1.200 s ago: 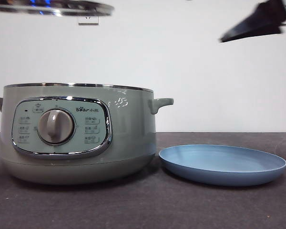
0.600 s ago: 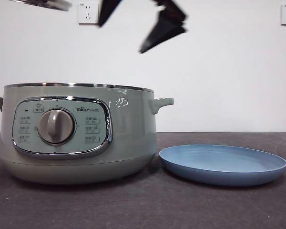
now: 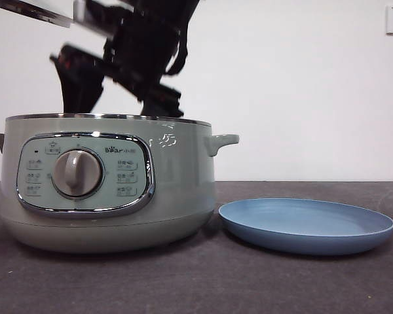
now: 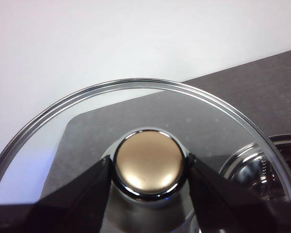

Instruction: Take the pumpkin out from the steamer,put the pumpkin in the blue plate,close the lid

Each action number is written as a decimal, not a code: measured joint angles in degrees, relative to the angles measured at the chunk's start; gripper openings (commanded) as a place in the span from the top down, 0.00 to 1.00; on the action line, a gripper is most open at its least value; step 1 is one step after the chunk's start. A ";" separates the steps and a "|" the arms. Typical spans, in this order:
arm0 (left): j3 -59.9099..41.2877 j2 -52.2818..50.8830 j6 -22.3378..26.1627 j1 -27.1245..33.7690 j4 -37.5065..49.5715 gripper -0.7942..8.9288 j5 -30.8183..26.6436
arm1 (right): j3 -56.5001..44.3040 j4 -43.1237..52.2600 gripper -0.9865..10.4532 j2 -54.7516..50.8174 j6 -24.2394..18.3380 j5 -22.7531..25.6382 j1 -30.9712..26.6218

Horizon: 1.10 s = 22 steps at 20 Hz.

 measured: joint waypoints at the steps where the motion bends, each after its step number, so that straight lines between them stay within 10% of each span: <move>1: 0.00 0.00 0.04 0.00 0.00 0.93 0.07 | 0.00 0.00 0.44 1.01 -0.02 0.00 0.00; 5: 0.00 0.00 0.24 0.00 0.00 0.93 0.09 | 0.00 0.83 0.46 3.10 -0.42 1.57 -0.09; 9: 0.00 0.00 0.24 0.00 -0.09 0.93 0.13 | 0.00 1.11 0.92 3.10 -0.42 4.48 -0.09; 19: 0.00 0.00 0.26 0.00 -0.20 0.93 0.37 | 0.02 -12.66 0.92 -17.59 0.72 4.98 -3.80; 22: 0.00 0.00 0.26 0.00 0.59 0.93 1.44 | 0.02 -21.70 0.92 -23.65 4.26 13.44 -7.85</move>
